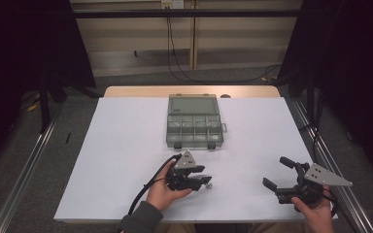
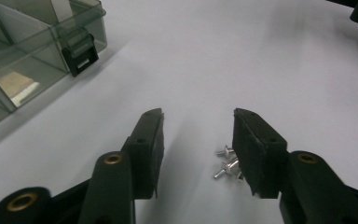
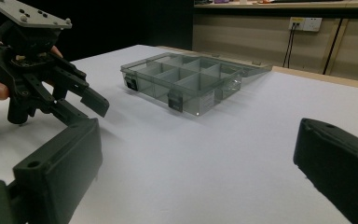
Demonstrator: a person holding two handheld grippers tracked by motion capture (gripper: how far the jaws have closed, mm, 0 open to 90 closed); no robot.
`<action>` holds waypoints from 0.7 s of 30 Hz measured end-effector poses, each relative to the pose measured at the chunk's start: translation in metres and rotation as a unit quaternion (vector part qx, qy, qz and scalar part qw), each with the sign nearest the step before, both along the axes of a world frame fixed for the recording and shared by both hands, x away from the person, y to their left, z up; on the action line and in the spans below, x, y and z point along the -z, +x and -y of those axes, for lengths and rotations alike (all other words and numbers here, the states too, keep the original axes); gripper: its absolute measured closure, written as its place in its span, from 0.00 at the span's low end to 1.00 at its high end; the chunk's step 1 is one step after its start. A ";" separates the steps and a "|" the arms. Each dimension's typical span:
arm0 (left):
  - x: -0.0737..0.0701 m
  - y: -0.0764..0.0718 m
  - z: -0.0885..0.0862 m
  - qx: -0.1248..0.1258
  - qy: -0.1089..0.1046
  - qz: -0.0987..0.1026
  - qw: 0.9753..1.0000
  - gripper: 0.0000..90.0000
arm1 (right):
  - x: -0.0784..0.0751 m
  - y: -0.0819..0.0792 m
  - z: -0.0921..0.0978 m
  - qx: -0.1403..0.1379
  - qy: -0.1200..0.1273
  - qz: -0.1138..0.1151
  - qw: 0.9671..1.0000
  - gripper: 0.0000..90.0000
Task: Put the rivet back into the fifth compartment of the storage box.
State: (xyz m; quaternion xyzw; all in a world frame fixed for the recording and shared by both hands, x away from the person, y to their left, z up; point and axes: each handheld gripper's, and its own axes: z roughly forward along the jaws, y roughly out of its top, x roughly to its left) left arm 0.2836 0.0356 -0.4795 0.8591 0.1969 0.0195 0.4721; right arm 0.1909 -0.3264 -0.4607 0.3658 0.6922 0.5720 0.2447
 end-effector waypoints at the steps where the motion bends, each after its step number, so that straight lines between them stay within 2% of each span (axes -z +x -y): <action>1: 0.000 0.000 0.001 0.001 0.003 0.000 1.000 0.62 | 0.000 0.000 0.000 0.000 0.000 0.000 1.000 0.01; 9: 0.003 -0.002 0.012 0.014 0.015 -0.015 1.000 0.69 | 0.000 0.000 0.000 -0.001 -0.002 -0.002 1.000 0.01; 14: 0.005 -0.003 0.016 0.014 0.017 -0.026 0.999 0.70 | 0.000 -0.001 0.001 0.000 0.001 -0.004 1.000 0.01; 21: 0.007 -0.005 0.019 0.021 0.026 -0.029 0.999 0.70 | 0.000 0.000 0.001 -0.001 -0.002 -0.004 1.000 0.01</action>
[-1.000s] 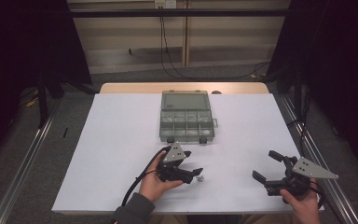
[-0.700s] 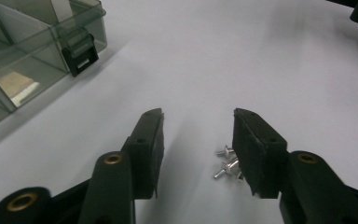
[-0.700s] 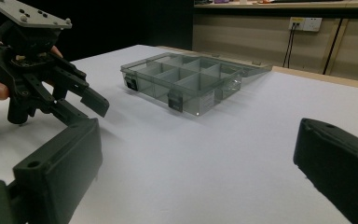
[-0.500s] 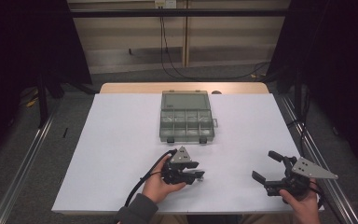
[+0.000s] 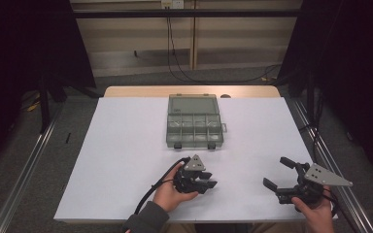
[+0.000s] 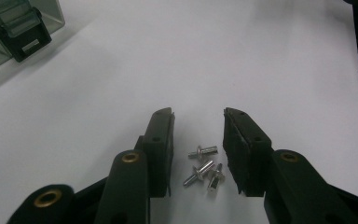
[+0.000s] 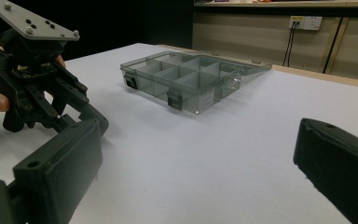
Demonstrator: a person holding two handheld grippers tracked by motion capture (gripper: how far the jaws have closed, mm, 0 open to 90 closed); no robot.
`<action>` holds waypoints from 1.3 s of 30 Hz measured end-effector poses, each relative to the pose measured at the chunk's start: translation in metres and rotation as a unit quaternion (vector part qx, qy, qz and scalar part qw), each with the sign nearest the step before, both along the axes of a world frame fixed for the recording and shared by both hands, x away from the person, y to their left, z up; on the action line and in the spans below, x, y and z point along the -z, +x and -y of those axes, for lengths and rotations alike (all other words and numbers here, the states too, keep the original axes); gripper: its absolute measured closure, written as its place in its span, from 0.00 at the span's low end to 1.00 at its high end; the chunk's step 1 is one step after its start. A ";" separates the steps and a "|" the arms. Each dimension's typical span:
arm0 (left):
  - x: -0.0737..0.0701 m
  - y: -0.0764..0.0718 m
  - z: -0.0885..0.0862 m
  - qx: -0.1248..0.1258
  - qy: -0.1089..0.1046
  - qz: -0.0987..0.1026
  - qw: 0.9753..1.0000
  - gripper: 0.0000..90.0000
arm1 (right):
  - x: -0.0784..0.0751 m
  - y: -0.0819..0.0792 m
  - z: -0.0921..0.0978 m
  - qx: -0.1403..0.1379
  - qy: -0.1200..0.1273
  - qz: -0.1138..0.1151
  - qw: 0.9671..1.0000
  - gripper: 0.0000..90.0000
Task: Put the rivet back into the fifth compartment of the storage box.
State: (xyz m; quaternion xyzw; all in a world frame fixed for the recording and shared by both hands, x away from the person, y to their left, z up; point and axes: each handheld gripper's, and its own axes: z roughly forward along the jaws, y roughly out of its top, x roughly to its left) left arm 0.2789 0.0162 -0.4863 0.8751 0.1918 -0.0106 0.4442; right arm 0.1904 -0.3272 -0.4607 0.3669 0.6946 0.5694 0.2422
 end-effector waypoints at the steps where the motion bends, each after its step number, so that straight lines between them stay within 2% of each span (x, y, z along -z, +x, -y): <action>1: 0.000 0.000 0.000 -0.001 0.001 0.000 1.000 0.70 | 0.000 0.000 0.000 0.000 0.000 0.000 1.000 0.01; 5: 0.000 0.001 0.000 -0.002 0.005 -0.002 1.000 0.72 | 0.000 0.000 0.000 0.002 0.000 -0.001 1.000 0.01; 11: 0.001 0.005 -0.002 -0.015 0.010 -0.013 1.000 0.82 | 0.000 0.000 0.001 0.003 0.002 0.000 1.000 0.01; 23: 0.001 0.010 -0.007 -0.034 0.011 -0.009 0.999 0.83 | -0.001 -0.001 0.000 0.002 0.002 0.003 1.000 0.01; 29: 0.000 0.012 -0.010 -0.046 0.006 -0.006 0.999 0.83 | -0.001 -0.001 0.001 0.005 0.005 0.003 1.000 0.01; 35: -0.003 0.015 -0.017 -0.067 -0.011 -0.008 0.998 0.83 | -0.001 -0.001 0.000 0.002 0.004 0.003 1.000 0.01; 39: -0.005 0.016 -0.020 -0.078 -0.017 -0.002 0.997 0.83 | 0.000 0.000 -0.001 0.002 0.004 0.001 1.000 0.01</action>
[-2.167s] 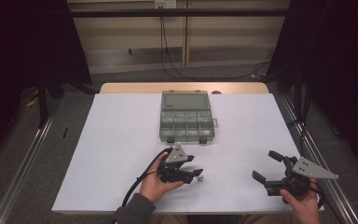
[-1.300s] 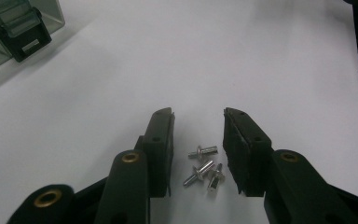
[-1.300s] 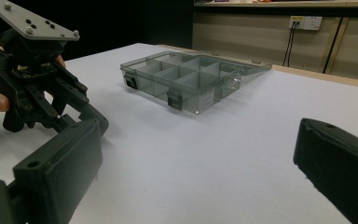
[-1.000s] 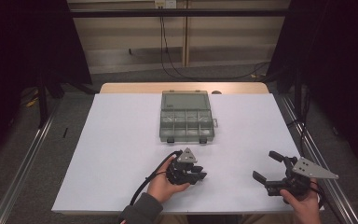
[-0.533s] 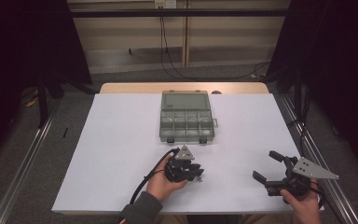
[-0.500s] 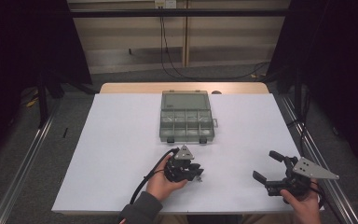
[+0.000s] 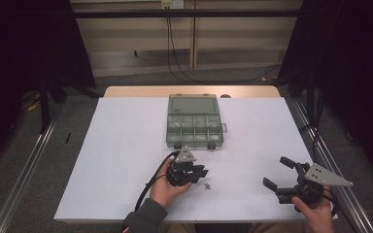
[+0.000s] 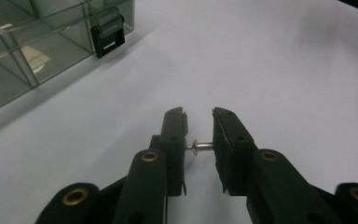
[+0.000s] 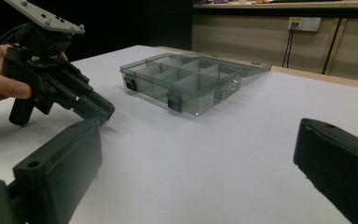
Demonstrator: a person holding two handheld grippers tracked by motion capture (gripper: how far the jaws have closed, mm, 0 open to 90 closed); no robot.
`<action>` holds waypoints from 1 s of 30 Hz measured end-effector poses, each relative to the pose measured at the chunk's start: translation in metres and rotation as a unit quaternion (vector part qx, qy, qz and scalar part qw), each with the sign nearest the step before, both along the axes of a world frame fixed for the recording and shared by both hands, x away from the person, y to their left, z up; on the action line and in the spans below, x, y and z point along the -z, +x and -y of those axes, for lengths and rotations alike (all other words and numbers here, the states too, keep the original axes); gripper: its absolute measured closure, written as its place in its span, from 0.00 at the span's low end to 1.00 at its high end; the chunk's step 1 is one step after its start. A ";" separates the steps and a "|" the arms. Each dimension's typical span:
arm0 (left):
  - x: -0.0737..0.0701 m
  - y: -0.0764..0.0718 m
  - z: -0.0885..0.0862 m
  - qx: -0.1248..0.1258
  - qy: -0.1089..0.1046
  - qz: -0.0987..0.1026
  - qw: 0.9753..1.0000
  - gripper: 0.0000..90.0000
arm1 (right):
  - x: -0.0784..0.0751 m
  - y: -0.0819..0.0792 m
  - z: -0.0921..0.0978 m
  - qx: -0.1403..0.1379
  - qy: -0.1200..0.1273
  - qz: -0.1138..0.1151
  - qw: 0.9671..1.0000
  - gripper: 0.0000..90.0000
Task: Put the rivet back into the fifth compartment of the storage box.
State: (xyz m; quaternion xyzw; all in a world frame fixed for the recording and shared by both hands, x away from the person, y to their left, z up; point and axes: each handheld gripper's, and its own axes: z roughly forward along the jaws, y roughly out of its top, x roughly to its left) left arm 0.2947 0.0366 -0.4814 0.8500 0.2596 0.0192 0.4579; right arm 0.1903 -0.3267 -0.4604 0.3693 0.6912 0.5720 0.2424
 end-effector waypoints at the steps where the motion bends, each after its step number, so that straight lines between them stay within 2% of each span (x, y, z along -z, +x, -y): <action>1: -0.001 0.000 -0.001 -0.004 -0.003 0.003 1.000 0.83 | 0.000 0.000 0.000 -0.001 -0.001 0.002 1.000 0.01; 15: -0.007 0.009 -0.014 -0.036 -0.032 0.010 0.999 0.83 | 0.000 0.001 0.000 -0.001 -0.001 0.004 1.000 0.01; 25: -0.014 0.018 -0.026 -0.069 -0.057 0.016 0.996 0.83 | 0.000 0.003 -0.001 -0.004 0.002 0.004 1.000 0.01; 30: -0.019 0.023 -0.034 -0.082 -0.060 0.019 0.995 0.83 | 0.001 0.003 0.000 -0.001 0.003 0.002 1.000 0.01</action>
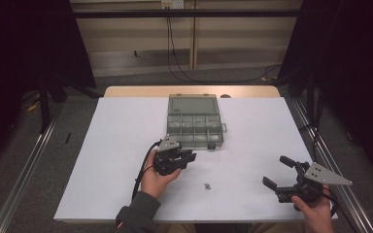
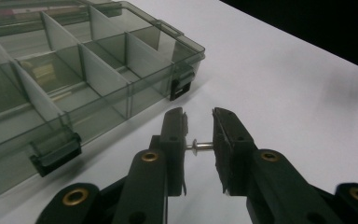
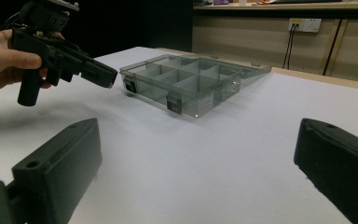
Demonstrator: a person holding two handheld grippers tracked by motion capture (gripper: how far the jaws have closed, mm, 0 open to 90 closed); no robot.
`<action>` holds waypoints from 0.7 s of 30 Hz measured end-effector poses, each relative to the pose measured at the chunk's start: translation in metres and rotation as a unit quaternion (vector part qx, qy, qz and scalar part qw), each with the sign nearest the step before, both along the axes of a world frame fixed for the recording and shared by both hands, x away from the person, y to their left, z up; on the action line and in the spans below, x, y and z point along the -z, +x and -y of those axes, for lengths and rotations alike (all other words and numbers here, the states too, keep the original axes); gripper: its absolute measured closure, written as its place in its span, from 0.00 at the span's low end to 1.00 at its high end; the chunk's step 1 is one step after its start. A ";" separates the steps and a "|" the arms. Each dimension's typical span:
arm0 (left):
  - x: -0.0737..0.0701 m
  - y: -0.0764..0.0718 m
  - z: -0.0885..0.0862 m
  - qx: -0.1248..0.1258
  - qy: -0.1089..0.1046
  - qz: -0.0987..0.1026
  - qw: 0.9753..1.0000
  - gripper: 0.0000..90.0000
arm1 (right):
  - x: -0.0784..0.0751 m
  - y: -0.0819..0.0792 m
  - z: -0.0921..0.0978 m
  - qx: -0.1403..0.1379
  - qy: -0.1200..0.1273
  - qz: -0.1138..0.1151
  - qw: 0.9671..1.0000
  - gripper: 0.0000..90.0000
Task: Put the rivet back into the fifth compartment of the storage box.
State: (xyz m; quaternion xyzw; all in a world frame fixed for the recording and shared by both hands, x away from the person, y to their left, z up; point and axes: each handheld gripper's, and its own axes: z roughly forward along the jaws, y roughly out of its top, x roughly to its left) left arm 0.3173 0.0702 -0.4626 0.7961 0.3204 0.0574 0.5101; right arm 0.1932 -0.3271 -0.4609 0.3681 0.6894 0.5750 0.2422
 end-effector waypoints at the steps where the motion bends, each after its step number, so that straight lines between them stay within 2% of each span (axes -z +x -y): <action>1: -0.001 0.001 -0.001 -0.002 -0.004 0.001 1.000 0.83 | 0.000 0.000 0.000 0.000 0.000 0.000 1.000 0.01; 10: -0.003 0.007 -0.012 -0.031 -0.018 0.003 0.999 0.83 | 0.001 0.001 -0.001 -0.001 -0.001 -0.001 1.000 0.01; 12: -0.005 0.008 -0.013 -0.032 -0.008 0.004 0.999 0.83 | 0.001 0.001 0.000 -0.001 -0.004 0.000 1.000 0.01; 17: -0.013 0.011 -0.016 -0.041 -0.008 0.012 0.999 0.83 | 0.001 0.000 0.001 0.001 -0.001 -0.002 1.000 0.01; 21: -0.014 0.015 -0.020 -0.052 -0.006 0.012 0.999 0.83 | 0.001 0.000 0.001 0.000 0.000 -0.001 1.000 0.01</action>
